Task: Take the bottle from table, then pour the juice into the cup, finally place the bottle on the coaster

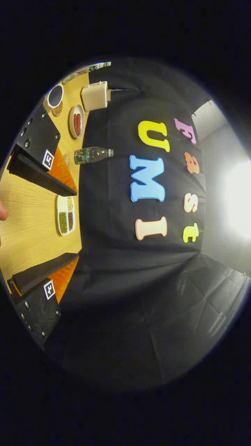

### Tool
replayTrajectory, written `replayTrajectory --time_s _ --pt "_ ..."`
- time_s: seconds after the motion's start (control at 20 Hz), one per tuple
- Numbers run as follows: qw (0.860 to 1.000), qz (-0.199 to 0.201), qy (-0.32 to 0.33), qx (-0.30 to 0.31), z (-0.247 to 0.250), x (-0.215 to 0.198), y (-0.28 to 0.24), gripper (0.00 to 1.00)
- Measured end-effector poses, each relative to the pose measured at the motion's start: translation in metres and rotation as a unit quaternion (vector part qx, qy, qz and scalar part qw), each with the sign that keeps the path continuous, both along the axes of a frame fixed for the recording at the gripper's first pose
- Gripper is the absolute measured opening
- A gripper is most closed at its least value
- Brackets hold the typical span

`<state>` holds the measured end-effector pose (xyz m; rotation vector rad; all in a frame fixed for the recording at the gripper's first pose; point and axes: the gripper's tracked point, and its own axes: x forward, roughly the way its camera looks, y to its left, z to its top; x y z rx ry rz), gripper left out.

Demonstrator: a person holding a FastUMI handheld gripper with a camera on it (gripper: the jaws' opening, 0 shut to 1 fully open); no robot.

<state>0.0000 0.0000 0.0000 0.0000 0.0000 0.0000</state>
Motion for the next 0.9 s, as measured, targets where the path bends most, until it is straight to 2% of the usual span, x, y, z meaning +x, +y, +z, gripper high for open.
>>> replayTrajectory --time_s 0.1,0.2,0.4,0.65,0.9 --pt "1.000 0.003 -0.018 -0.007 0.034 -0.013 0.023 0.99" --pt "0.999 0.025 -0.042 -0.001 0.068 -0.028 0.060 0.99" --pt "0.991 0.114 -0.064 0.024 0.109 -0.064 0.166 0.99" --pt "0.962 0.255 -0.055 0.077 0.114 -0.116 0.301 0.99" --pt "0.937 0.340 -0.019 0.082 0.083 -0.153 0.394 0.99"
